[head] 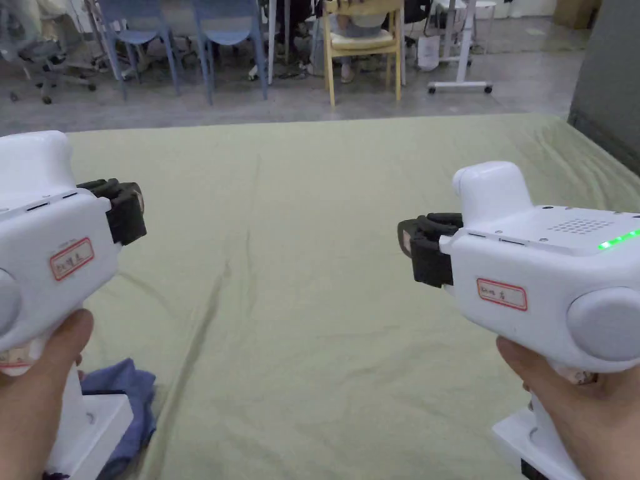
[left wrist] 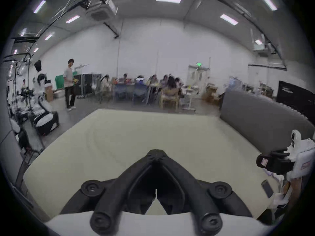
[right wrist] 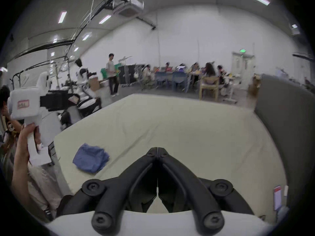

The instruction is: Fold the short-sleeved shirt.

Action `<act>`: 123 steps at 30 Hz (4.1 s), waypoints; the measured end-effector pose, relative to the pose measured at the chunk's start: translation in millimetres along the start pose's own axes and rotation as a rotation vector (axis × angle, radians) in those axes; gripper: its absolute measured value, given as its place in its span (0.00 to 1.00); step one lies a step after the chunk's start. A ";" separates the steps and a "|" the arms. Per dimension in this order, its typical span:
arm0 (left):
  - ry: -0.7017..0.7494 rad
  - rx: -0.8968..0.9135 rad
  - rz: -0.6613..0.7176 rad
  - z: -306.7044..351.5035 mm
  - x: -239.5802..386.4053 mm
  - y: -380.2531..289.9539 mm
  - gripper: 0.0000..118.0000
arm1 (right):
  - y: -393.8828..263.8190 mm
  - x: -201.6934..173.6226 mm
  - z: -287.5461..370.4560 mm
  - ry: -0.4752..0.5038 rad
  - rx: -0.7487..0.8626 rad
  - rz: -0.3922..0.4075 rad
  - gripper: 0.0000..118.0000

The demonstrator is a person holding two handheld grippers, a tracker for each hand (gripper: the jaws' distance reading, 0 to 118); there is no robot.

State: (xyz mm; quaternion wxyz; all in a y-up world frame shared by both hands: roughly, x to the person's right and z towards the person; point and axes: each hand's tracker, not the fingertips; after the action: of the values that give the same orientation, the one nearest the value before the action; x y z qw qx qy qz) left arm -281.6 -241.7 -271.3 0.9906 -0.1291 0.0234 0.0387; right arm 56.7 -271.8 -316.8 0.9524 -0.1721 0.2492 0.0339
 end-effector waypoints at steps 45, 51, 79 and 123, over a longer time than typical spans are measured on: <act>-0.017 0.205 0.024 42.5 72.8 42.6 0.97 | 44.0 81.7 83.0 -0.435 0.281 0.007 1.00; 0.080 0.215 -0.047 31.4 76.4 40.6 0.98 | 45.9 81.5 81.7 -0.399 0.261 0.005 1.00; 0.222 0.205 -0.072 16.6 90.7 42.8 0.98 | 47.3 82.7 81.9 -0.361 0.265 -0.043 1.00; 0.168 0.181 -0.089 20.6 97.6 37.3 0.98 | 45.9 84.5 69.0 -0.355 0.266 -0.056 1.00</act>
State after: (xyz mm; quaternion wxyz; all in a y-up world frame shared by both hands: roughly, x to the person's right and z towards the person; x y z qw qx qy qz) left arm -186.7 -193.6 -266.4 0.9935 -0.0430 0.1038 -0.0188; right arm 155.6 -206.7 -315.9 0.9962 -0.0432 0.0753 0.0041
